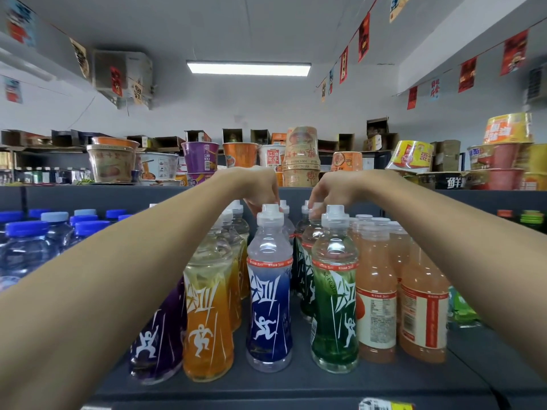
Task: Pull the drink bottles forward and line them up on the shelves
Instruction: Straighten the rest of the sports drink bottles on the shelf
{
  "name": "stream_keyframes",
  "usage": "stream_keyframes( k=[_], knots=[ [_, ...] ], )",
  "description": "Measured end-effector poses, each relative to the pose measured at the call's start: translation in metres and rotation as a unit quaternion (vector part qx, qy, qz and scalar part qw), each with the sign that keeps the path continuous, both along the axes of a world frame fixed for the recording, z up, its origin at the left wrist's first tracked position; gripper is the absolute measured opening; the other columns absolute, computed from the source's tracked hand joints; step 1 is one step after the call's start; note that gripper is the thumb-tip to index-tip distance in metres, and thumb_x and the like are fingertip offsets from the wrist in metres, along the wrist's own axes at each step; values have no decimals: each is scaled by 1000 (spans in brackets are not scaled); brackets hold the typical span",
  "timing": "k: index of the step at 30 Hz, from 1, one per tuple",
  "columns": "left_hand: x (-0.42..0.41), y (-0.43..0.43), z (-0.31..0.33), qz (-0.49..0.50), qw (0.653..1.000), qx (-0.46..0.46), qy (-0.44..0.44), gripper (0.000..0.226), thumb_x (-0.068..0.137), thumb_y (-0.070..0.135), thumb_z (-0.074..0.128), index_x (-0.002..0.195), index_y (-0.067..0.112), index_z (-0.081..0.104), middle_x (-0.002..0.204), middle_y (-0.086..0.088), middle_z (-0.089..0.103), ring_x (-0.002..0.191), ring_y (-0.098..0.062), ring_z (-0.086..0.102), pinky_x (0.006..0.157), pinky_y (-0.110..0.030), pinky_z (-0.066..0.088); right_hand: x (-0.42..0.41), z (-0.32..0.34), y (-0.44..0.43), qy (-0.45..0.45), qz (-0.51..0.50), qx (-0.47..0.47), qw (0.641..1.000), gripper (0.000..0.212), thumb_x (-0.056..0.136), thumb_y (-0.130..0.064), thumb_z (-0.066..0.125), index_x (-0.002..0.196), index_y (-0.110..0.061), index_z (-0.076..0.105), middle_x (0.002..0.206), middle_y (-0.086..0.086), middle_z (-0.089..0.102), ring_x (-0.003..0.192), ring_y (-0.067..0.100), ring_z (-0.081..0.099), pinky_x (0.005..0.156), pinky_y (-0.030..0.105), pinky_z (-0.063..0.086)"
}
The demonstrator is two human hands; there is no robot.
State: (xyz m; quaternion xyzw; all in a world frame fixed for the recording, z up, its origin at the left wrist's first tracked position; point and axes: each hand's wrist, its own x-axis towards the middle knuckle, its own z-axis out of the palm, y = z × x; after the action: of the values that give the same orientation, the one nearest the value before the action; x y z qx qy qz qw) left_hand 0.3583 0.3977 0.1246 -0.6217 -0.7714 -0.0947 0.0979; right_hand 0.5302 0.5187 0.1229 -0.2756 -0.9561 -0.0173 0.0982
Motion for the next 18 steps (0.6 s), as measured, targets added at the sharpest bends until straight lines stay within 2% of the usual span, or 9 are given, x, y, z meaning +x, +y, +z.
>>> stream_keyframes(
  k=[6,10,14,18],
  knots=[
    [-2,-1,-3,-27,1000,9,-2,24,96,17,65,119,14,72,112,1,70,99,-18,68,75,-23,56,6,0,-1,5,49,-60,997,25,90,-37,73,115,-36,71,117,-10,66,111,13,59,103,39,45],
    [-3,-1,-3,-26,1000,3,1,29,94,28,70,120,16,72,111,1,70,97,-16,68,79,-25,57,5,-1,-3,2,58,-54,997,30,91,-36,72,121,-34,69,120,-6,65,111,15,60,103,39,46],
    [-1,0,-4,-25,999,-22,5,51,83,61,70,112,20,72,103,5,70,93,-14,67,70,-22,52,6,-5,-2,3,63,-49,997,41,89,-40,73,128,-28,67,121,-8,65,111,14,59,101,36,45],
    [-4,2,-5,-29,999,-6,15,41,83,51,76,111,21,72,101,4,69,90,-14,66,64,-21,50,8,-8,-1,11,75,-47,996,38,87,-42,75,122,-27,70,114,-9,68,105,11,62,97,36,50]
  ],
)
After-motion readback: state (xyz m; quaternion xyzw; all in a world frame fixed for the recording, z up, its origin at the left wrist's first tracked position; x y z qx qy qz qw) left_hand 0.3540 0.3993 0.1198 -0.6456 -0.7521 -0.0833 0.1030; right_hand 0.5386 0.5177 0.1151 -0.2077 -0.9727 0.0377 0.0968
